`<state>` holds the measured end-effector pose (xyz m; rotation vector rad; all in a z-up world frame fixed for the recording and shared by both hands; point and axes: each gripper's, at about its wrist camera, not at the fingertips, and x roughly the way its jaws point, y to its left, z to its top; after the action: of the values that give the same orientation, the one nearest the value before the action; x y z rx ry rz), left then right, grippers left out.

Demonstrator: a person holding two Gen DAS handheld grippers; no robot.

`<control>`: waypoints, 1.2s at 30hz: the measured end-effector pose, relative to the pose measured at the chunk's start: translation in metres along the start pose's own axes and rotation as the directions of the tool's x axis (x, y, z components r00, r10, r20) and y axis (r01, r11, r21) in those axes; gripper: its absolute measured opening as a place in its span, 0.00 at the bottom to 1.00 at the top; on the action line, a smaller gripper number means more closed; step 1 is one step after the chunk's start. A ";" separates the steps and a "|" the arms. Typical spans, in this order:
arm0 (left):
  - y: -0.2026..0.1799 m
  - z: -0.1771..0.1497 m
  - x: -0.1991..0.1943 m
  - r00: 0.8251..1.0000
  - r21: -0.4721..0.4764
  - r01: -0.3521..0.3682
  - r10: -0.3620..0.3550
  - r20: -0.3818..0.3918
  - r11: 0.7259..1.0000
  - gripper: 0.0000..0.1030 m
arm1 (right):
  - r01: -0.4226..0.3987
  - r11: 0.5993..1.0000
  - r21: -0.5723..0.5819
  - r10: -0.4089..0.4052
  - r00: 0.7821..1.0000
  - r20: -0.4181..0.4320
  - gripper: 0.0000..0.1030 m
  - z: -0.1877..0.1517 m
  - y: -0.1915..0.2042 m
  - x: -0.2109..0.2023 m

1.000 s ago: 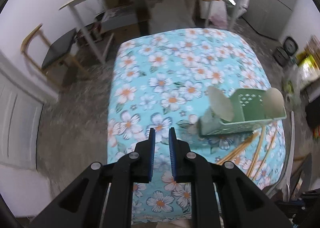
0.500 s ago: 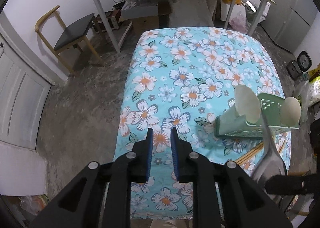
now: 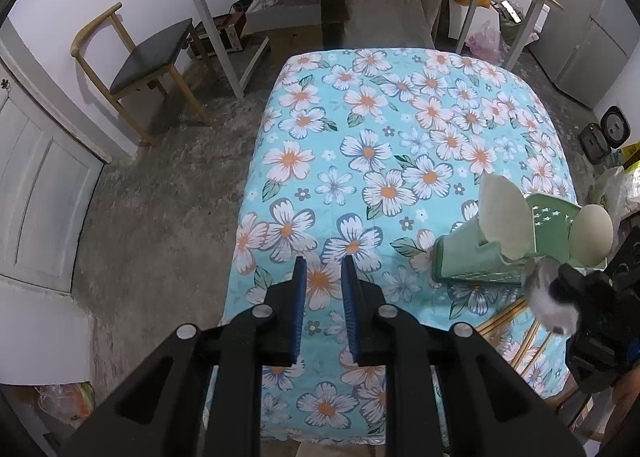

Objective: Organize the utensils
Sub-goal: 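Drop the white spoon into the caddy with the left tool while the right tool inserts the metal spoon, then move the right tool down toward the wooden chopsticks on the cloth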

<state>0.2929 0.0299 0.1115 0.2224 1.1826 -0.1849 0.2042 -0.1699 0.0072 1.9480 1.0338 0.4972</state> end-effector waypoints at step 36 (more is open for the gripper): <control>-0.033 -0.024 -0.016 0.998 0.121 0.061 -0.064 0.021 0.991 0.21 | -0.092 0.988 -0.121 0.109 0.983 0.148 0.39 -0.057 0.000 -0.050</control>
<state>0.2567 0.0054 0.1151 0.2884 1.1556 -0.3140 0.1377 -0.1818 0.0413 1.9109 0.7951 0.4433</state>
